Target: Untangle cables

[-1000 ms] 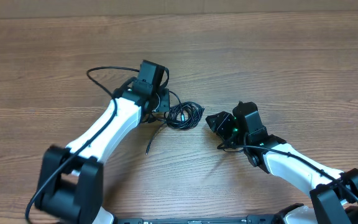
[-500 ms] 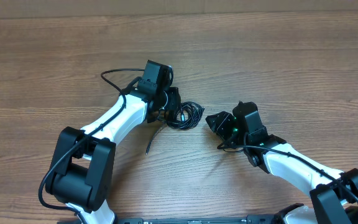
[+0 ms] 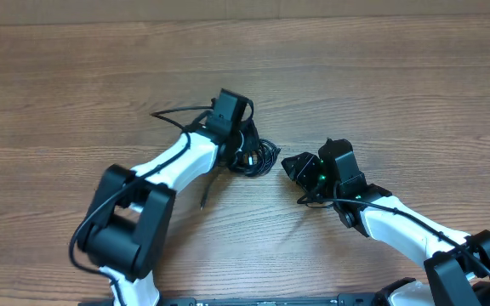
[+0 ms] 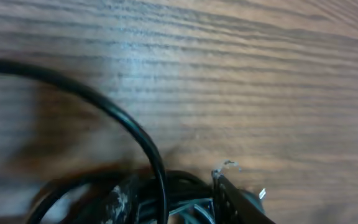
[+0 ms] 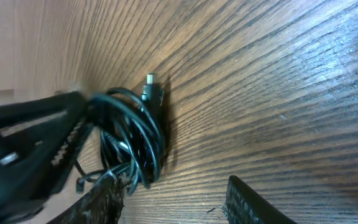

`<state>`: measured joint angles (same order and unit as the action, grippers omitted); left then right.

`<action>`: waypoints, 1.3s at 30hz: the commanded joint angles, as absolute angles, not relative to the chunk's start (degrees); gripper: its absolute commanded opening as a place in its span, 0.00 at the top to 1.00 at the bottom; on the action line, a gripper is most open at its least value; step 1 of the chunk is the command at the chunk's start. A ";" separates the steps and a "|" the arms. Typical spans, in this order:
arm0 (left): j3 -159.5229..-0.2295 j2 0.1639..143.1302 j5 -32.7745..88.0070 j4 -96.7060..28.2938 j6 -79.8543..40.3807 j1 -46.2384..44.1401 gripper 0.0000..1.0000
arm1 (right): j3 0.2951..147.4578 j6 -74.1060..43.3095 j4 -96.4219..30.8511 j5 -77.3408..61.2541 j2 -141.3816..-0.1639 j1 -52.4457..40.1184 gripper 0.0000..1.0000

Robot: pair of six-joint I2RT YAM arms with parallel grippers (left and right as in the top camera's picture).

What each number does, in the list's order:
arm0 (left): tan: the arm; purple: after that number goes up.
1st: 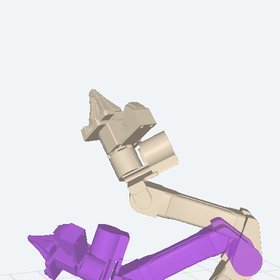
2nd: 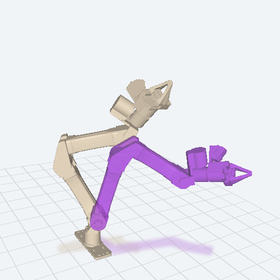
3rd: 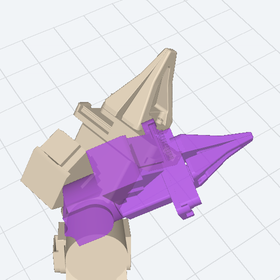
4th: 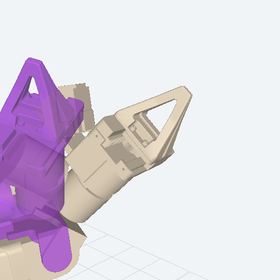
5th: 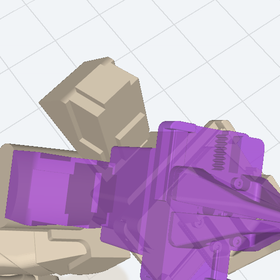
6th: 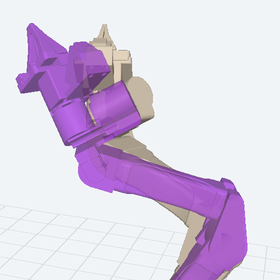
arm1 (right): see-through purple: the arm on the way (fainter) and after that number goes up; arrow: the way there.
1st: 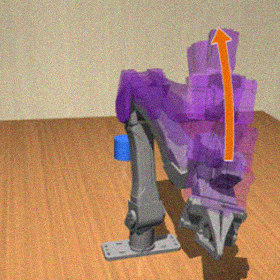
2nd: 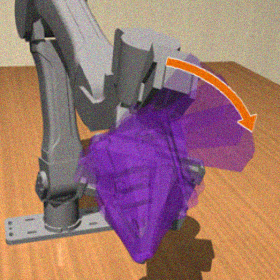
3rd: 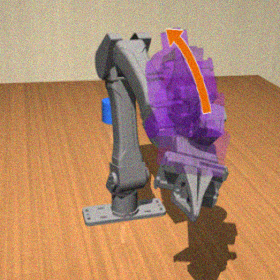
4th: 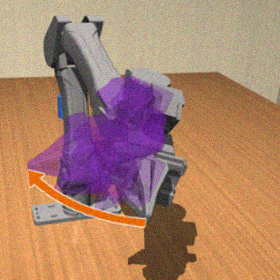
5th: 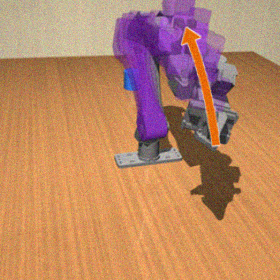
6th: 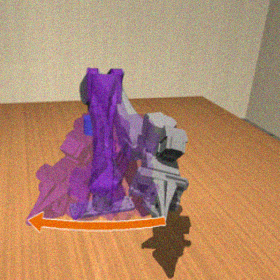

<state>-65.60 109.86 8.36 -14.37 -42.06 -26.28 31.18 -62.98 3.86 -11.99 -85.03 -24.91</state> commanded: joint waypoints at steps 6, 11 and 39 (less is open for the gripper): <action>-65.45 111.15 15.62 -8.75 -45.89 -23.55 0.96 | 31.86 -62.74 4.05 -11.57 -85.32 -25.12 0.49; -65.47 109.40 25.32 -7.64 -45.87 -21.98 0.96 | 31.86 -62.74 4.03 -11.60 -85.32 -25.12 0.48; -65.41 106.83 7.29 -24.77 -46.13 -9.41 0.78 | 31.86 -62.76 3.84 -11.60 -85.32 -25.12 0.48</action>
<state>-65.58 108.31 8.82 -24.91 -46.59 -9.65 31.18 -62.98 3.60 -11.99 -85.06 -24.91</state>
